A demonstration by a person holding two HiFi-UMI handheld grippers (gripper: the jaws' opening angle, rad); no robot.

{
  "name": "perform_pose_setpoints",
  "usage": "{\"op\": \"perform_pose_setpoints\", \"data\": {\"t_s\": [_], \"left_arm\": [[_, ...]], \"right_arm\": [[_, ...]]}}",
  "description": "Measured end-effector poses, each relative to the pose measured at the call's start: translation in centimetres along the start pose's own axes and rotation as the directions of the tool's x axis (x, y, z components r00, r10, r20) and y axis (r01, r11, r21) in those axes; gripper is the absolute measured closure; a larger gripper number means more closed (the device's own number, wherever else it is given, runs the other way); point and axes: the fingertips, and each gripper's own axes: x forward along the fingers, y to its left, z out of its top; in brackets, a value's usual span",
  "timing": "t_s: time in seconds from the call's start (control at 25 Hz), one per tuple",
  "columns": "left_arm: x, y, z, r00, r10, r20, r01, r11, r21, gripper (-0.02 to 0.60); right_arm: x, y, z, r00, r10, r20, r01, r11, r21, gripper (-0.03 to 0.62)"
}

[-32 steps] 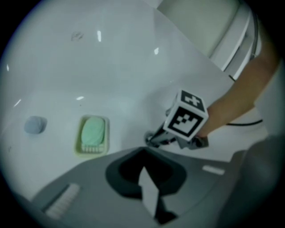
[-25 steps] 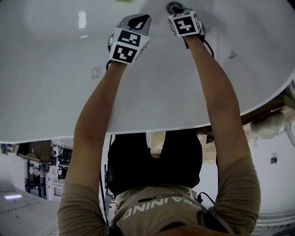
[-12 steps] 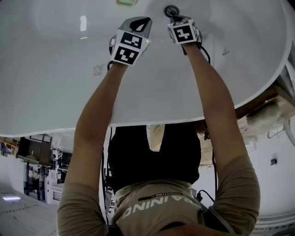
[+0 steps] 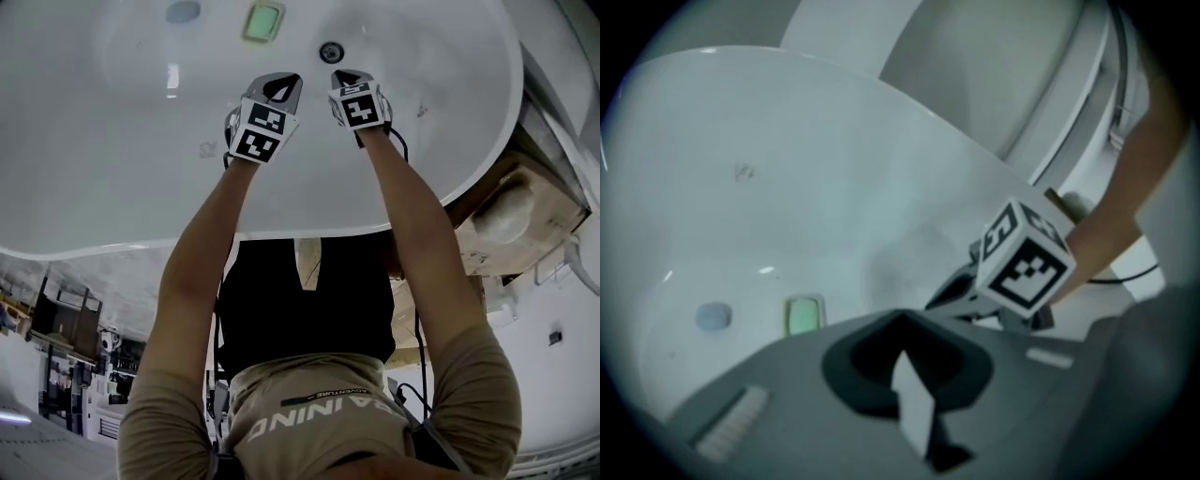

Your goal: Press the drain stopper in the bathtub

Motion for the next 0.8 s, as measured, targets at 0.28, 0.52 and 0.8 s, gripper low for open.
{"op": "perform_pose_setpoints", "data": {"t_s": [0.28, 0.52, 0.8], "left_arm": [[-6.4, 0.4, 6.2, 0.998, 0.042, 0.057, -0.043, 0.999, 0.021, 0.580], [-11.6, -1.1, 8.7, 0.995, 0.060, 0.082, -0.062, 0.998, 0.027, 0.580], [-16.8, -4.0, 10.5, 0.994, 0.054, 0.093, -0.058, 0.997, 0.044, 0.580]], "right_arm": [[-8.3, 2.3, 5.5, 0.995, 0.007, 0.100, -0.007, 1.000, -0.003, 0.586], [-14.7, 5.6, 7.7, 0.983, 0.001, 0.184, -0.001, 1.000, -0.001, 0.585], [-21.5, 8.5, 9.2, 0.965, -0.020, 0.261, 0.007, 0.999, 0.052, 0.586]]}}
